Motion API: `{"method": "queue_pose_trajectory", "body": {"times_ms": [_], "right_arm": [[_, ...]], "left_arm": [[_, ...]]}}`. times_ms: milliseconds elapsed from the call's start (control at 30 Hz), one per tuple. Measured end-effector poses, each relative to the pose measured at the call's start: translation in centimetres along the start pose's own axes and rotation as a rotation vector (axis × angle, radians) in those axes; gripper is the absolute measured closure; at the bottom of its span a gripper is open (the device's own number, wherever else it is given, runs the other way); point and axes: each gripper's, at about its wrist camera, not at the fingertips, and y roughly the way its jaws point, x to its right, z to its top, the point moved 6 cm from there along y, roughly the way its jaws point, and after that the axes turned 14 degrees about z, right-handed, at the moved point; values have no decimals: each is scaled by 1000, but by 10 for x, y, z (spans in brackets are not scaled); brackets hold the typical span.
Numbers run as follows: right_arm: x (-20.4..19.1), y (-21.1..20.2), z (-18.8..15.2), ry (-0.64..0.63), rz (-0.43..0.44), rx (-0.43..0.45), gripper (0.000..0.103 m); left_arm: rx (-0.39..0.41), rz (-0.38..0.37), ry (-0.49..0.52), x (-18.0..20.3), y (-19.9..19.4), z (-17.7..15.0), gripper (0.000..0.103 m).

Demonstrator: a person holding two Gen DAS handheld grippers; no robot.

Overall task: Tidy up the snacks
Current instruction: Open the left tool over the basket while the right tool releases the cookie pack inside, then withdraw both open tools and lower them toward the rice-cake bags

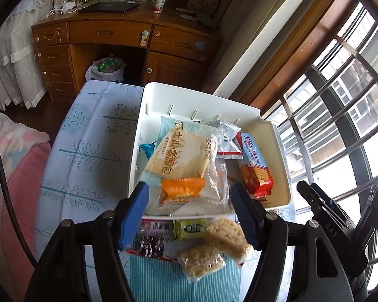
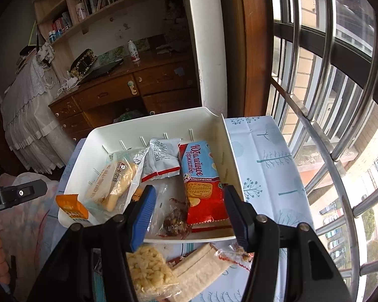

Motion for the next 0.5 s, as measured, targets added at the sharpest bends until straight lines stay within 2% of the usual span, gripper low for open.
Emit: {"method": "queue_pose_trajectory", "body": {"times_ms": [100, 200, 333, 500], "right_arm": [[-5, -16, -2, 22, -18, 18, 45], [-11, -31, -7, 37, -26, 34, 40], [-17, -46, -18, 65, -46, 44, 39], [-22, -59, -35, 107, -58, 39, 37]], "left_arm": [[0, -16, 10, -5, -12, -6, 35], [-7, -27, 25, -11, -21, -13, 32], [-31, -39, 44, -18, -29, -28, 32], [-104, -86, 17, -28, -32, -47, 32]]}}
